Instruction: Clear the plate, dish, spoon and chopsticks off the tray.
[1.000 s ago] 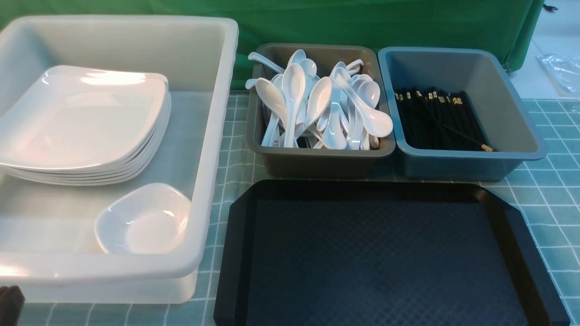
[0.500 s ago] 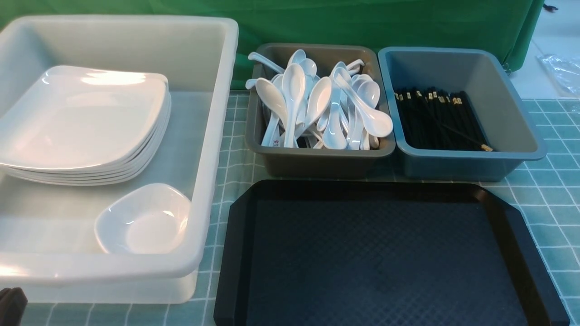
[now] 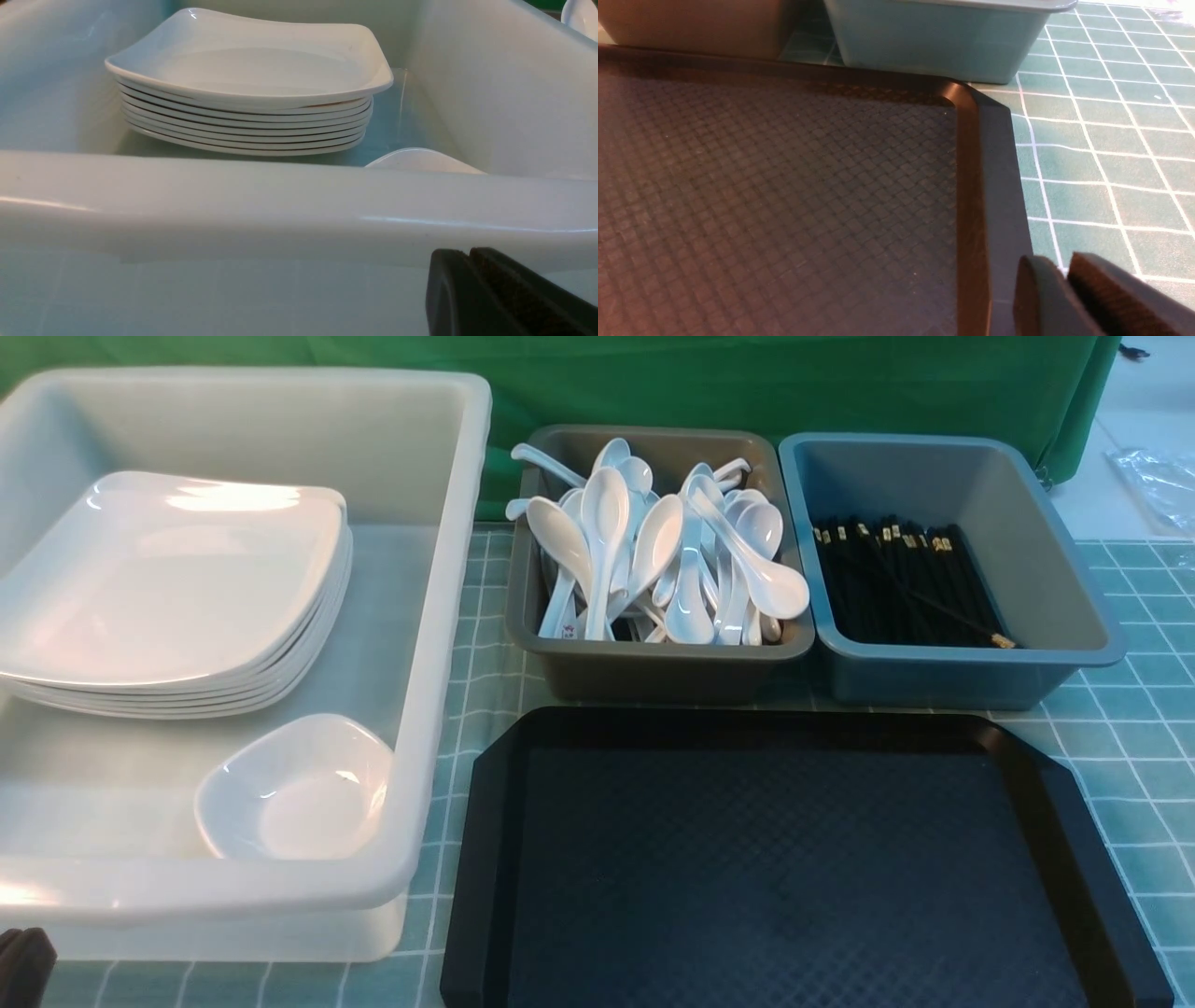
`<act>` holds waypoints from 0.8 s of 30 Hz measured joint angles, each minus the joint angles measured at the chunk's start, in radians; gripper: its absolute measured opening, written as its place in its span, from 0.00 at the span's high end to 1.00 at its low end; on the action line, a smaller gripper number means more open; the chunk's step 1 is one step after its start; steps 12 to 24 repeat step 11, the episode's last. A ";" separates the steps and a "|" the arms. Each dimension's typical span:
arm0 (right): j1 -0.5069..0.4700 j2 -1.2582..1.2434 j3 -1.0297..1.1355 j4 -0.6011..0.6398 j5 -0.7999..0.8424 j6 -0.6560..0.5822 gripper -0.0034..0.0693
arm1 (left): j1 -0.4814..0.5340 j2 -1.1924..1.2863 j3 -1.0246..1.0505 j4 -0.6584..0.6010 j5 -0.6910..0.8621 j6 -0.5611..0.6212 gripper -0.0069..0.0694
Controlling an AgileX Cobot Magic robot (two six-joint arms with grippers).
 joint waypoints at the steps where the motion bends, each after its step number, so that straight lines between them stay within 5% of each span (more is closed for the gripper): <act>1: 0.000 0.000 0.000 0.000 0.000 0.000 0.77 | 0.000 0.000 0.000 0.000 0.000 0.000 0.89; 24: 0.000 0.000 0.000 0.000 0.000 0.000 0.74 | 0.000 0.000 0.000 0.000 0.000 0.003 0.89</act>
